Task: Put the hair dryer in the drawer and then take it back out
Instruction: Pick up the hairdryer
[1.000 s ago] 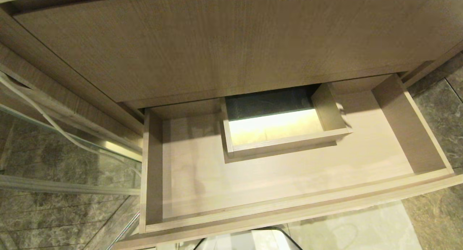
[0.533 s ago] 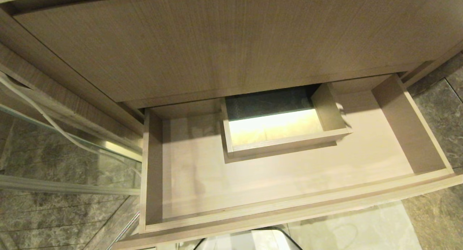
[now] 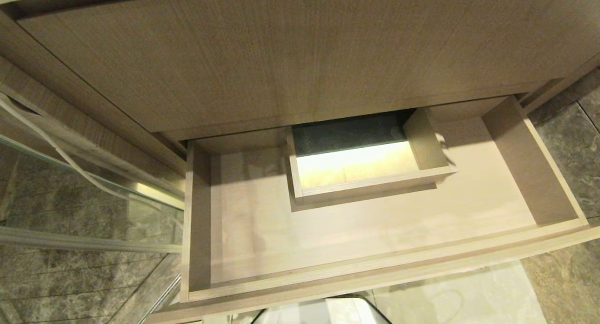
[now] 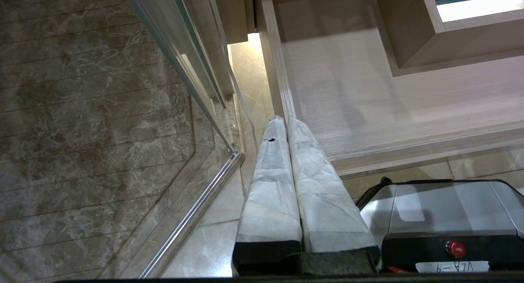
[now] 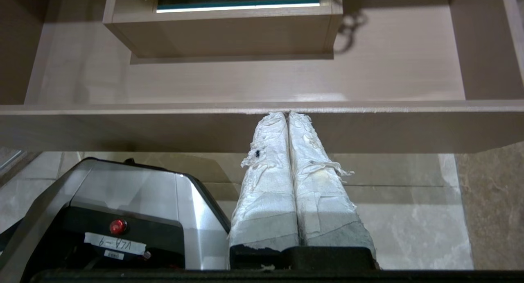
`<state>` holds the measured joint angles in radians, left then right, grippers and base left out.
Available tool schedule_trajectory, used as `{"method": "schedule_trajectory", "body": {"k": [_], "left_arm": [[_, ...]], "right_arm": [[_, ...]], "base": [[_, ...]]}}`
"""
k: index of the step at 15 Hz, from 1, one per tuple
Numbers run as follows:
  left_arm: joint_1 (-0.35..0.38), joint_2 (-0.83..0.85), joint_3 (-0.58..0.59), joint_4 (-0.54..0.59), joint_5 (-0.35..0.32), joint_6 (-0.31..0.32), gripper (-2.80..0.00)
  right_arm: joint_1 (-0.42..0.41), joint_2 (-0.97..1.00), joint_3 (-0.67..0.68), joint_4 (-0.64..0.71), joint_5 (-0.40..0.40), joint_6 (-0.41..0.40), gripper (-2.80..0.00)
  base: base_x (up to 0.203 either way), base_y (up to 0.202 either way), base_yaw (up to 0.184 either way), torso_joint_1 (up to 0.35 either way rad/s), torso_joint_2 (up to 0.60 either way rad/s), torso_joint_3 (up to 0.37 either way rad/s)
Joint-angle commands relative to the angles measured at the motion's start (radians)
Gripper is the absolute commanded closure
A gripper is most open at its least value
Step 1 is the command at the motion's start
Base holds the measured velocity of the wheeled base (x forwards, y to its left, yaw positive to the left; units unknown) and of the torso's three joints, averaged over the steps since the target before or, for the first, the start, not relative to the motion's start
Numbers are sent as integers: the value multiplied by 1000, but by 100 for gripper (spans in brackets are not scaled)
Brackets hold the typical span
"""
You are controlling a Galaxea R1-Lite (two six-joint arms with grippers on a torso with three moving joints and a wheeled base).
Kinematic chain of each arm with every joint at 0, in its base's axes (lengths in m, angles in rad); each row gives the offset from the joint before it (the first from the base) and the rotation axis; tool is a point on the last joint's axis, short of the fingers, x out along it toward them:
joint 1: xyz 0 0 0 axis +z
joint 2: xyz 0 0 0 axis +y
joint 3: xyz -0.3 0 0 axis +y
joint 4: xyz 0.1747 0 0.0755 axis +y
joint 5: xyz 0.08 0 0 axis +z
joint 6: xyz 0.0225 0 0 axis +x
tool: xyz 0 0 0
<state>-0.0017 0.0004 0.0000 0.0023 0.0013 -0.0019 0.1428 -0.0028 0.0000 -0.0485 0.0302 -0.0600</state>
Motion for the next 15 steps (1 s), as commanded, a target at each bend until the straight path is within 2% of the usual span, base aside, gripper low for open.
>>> {"method": "schedule_trajectory", "body": {"k": [1,4,11,15], "left_arm": [[0,-1,0,1,0,-1,0],[0,0,0,1,0,-1,0],[0,0,2,1,0,-3,0],[0,0,2,1,0,-3,0]], "right_arm": [[0,-37,17,-1,0,0,0],[0,-37,17,2,0,2,0],[0,-37,17,1,0,-7,0],[0,-37,17,-1,0,-6,0]], "base": [[0,0,0,0,0,0],[4,5,-56,0,-1,-1],[1,9,-182,1,2,2],[1,0,-18,2,2,-1]]}}
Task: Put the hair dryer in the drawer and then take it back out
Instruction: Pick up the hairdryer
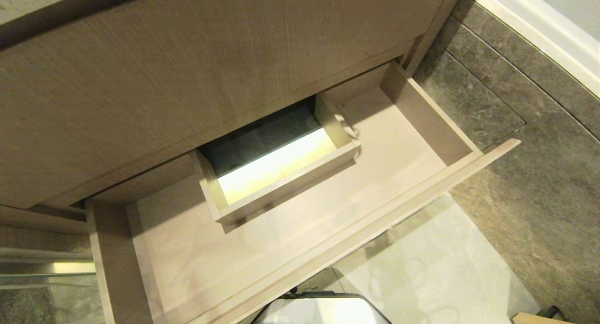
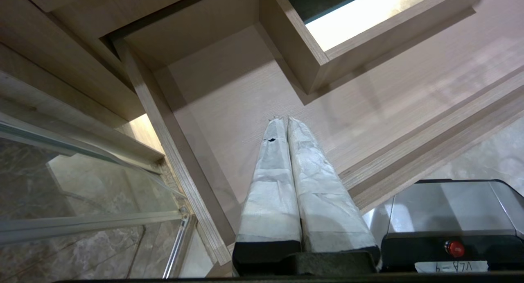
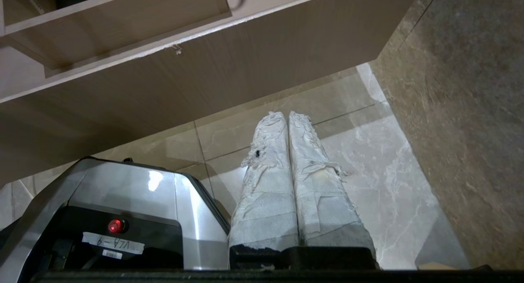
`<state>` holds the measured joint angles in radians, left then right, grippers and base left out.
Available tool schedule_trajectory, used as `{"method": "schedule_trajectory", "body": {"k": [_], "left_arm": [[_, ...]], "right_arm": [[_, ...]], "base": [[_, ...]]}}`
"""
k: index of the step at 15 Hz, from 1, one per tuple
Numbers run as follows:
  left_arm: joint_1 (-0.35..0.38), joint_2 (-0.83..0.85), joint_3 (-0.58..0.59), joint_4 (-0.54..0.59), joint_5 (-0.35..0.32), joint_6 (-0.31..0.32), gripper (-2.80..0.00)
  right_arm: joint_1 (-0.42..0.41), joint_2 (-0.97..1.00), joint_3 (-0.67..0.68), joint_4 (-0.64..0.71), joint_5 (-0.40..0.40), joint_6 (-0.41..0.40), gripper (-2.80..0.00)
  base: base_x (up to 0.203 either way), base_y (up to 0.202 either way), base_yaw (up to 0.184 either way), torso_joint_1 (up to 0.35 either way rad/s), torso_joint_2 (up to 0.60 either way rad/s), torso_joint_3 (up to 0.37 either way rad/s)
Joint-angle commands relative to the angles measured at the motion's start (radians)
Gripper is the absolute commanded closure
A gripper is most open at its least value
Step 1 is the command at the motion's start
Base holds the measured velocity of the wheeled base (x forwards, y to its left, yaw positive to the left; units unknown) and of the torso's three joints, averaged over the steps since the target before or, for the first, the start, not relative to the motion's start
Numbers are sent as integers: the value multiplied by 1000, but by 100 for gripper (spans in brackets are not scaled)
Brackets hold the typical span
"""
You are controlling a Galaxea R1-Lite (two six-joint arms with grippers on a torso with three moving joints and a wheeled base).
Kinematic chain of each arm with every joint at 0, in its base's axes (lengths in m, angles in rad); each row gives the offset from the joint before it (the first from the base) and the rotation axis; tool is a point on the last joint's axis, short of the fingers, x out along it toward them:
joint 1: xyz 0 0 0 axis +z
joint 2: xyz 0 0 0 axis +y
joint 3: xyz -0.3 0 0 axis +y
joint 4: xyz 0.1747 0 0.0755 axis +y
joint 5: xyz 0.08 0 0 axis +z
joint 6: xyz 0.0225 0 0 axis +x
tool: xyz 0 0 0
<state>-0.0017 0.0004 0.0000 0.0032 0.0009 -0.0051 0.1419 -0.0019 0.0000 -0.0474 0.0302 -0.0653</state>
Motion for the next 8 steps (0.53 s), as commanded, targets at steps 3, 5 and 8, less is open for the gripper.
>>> {"method": "schedule_trajectory", "body": {"k": [3,5,8], "left_arm": [[0,0,0,0,1,1,0],[0,0,2,0,1,-1,0],[0,0,2,0,1,-1,0]], "right_arm": [[2,-38,17,0,0,1,0],[1,-38,18,-2,-6,-1,0],[2,-38,17,-2,-7,0,0]], "base": [[0,0,0,0,0,0],[0,0,0,0,0,0],[2,1,25,1,1,1]]}}
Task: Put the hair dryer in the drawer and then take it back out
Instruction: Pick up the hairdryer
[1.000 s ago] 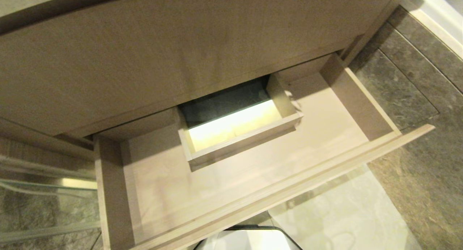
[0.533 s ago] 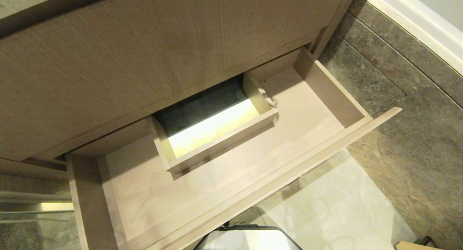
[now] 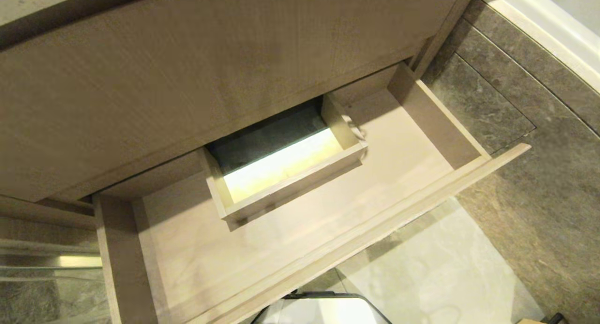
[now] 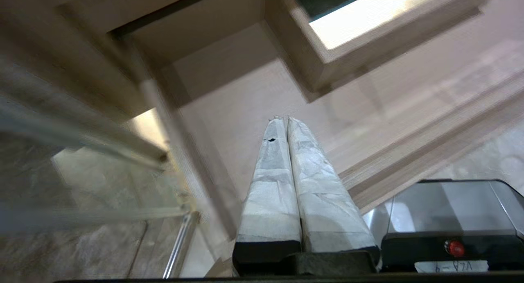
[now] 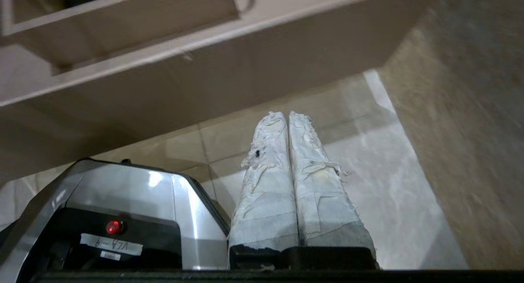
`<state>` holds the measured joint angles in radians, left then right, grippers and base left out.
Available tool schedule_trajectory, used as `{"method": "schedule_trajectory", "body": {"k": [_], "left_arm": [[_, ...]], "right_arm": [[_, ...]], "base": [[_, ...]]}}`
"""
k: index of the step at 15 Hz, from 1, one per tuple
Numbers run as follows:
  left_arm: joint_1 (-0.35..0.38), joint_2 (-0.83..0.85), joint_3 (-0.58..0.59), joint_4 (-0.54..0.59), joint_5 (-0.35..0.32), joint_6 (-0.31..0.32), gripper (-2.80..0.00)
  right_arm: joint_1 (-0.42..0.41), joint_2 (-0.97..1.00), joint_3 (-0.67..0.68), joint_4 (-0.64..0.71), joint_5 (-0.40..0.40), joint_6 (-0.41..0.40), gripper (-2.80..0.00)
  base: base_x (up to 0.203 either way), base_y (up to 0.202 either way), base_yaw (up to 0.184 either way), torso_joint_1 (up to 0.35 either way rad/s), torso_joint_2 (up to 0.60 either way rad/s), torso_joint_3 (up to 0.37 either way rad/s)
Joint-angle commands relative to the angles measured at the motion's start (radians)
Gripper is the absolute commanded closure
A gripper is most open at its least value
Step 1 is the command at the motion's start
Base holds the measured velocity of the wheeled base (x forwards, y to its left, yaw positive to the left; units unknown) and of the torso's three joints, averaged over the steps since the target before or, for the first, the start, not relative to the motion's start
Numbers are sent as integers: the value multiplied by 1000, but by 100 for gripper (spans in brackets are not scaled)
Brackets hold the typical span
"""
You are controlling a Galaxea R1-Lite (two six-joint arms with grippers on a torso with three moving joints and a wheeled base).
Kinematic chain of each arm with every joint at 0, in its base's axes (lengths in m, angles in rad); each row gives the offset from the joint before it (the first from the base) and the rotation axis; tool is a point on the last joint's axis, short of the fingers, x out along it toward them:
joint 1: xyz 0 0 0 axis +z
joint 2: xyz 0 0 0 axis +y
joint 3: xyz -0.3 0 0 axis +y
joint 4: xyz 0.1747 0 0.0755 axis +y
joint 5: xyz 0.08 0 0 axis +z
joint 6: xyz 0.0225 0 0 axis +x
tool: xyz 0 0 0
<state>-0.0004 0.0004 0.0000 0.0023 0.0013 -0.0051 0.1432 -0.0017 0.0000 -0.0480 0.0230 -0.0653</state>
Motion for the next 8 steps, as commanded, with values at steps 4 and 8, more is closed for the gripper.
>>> {"method": "schedule_trajectory", "body": {"k": [4,8], "left_arm": [[-1,0,1,1,0,-1,0],[-1,0,2,1,0,1,0]], "right_arm": [[0,-38,17,-1,3,-2,0],[-1,-38,17,1,2,1,0]], "base": [[1,-6,165,2,1,2],[0,-6,152,3,5,2]]}}
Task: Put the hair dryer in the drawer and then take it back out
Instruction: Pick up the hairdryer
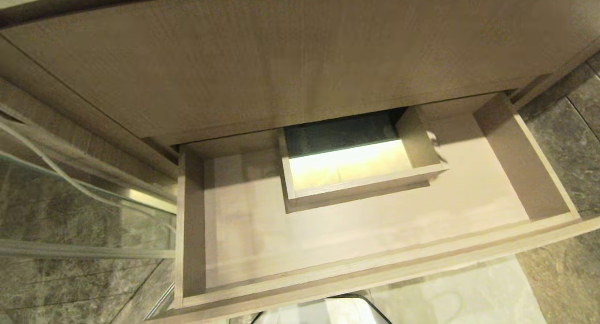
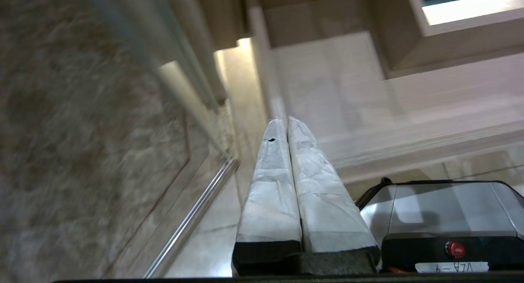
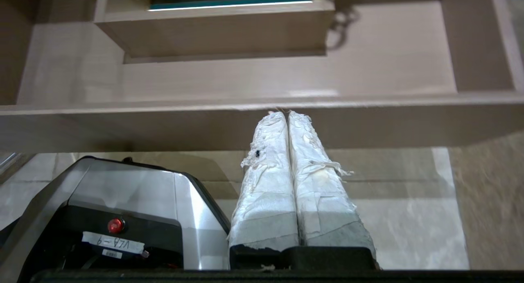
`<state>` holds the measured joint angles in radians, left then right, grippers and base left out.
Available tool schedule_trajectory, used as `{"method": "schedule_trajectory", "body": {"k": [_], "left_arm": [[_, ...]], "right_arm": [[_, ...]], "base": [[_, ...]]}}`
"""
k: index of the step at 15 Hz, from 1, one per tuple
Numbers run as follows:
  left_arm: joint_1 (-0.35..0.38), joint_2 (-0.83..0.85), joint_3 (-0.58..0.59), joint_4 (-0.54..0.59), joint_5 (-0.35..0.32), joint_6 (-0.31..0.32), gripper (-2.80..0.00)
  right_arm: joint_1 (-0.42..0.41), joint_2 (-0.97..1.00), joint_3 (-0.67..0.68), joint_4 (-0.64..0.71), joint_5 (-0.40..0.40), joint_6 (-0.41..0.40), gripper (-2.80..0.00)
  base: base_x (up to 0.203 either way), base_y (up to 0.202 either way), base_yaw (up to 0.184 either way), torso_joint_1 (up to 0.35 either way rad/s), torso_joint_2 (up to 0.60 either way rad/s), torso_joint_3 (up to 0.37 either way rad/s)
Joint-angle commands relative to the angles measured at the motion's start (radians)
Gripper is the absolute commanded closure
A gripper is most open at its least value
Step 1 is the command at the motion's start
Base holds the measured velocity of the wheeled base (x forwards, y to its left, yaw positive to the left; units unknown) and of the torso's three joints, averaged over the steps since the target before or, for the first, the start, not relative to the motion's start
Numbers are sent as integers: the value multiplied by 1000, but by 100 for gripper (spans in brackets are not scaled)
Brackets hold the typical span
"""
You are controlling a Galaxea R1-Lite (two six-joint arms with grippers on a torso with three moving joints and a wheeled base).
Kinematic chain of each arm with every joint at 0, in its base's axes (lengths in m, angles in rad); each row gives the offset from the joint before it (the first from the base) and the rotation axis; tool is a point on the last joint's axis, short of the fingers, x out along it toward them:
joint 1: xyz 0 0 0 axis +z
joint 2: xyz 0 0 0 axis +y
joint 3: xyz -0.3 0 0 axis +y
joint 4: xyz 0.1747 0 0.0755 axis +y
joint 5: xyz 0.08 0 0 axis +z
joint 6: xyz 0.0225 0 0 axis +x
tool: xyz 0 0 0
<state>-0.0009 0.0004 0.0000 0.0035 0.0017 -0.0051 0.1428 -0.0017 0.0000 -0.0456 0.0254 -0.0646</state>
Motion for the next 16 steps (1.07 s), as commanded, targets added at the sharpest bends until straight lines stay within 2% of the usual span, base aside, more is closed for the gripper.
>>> {"method": "schedule_trajectory", "body": {"k": [1,11,16], "left_arm": [[-1,0,2,0,0,1,0],[-1,0,0,0,0,1,0],[-1,0,2,0,0,-1,0]], "right_arm": [[0,-38,17,-1,2,-3,0],[0,-38,18,-2,2,-3,0],[1,-38,17,-2,2,-1,0]], "base": [[2,-1,84,-2,-2,2],[0,0,0,0,0,0],[0,0,0,205,-371,-138]]}}
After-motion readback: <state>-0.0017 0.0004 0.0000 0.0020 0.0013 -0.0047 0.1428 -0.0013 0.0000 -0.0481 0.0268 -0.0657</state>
